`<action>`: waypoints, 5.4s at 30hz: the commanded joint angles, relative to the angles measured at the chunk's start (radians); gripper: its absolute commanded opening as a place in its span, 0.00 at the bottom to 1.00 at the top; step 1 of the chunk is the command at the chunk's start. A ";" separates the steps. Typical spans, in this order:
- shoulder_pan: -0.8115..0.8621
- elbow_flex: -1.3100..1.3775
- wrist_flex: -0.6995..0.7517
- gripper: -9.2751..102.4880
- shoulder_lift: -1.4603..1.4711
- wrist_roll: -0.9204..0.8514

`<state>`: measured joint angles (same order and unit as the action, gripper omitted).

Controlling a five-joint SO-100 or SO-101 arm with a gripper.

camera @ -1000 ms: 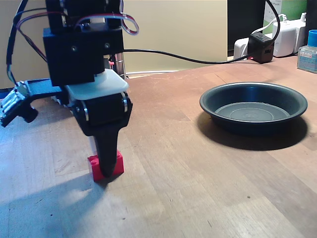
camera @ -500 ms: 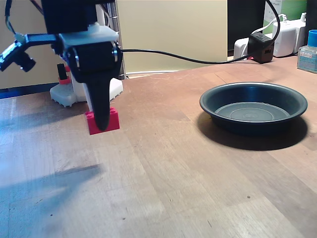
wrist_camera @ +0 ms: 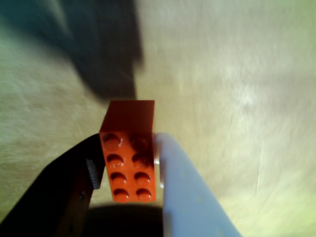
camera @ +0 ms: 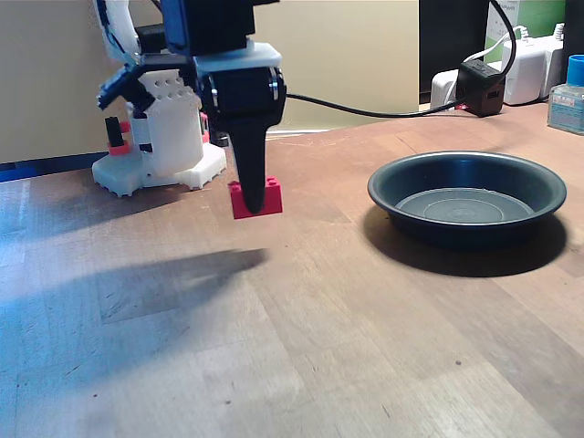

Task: Grasp a lego block and put it in the bin.

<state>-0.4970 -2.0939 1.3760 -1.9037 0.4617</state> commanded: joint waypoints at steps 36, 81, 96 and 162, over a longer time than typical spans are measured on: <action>-0.499 0.463 0.000 0.08 0.268 0.744; -0.491 0.663 0.043 0.22 0.459 0.746; -0.417 0.723 0.239 0.22 0.354 0.621; 0.457 -0.911 -0.270 0.22 -0.974 -0.568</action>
<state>-0.0414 -2.9667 1.1045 -2.8593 -0.1120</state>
